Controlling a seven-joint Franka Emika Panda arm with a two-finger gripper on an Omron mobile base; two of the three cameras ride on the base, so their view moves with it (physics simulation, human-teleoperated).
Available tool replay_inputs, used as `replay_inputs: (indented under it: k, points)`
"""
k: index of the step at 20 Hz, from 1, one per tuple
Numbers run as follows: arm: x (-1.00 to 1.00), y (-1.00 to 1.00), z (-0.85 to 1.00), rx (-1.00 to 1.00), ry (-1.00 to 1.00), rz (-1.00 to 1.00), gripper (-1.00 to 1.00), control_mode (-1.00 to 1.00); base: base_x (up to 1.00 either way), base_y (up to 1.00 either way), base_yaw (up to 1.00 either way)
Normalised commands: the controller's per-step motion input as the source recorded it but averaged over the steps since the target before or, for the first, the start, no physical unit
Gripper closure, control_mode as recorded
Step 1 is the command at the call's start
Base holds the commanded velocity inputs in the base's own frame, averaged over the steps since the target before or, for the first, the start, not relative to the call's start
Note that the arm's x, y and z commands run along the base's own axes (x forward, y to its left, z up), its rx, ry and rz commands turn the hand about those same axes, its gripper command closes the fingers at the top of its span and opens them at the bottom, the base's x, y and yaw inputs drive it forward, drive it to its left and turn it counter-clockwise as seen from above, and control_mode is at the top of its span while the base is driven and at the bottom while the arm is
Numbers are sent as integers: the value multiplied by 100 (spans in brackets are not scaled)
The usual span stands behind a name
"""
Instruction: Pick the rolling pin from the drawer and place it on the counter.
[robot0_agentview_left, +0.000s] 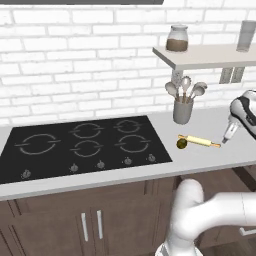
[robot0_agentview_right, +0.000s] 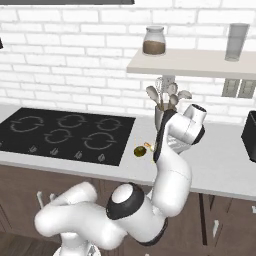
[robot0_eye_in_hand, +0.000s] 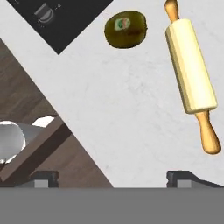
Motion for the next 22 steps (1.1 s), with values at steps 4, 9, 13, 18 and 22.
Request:
replay_inputs:
  k: [4, 9, 13, 18, 22]
  points:
    - [-64, 100, 1, -10, -3, 0, -100, -100, 0, 0, 0]
    - [-41, 72, 58, -2, -20, -1, -100, -100, 0, 0, 0]
    - [-8, 55, 93, 0, -12, -11, -100, -100, 0, 0, 0]
    - [-13, 88, 44, -7, -6, -17, -100, -100, 0, 0, 0]
    - [-11, 98, -3, -15, -5, -12, -100, -100, 0, 0, 0]
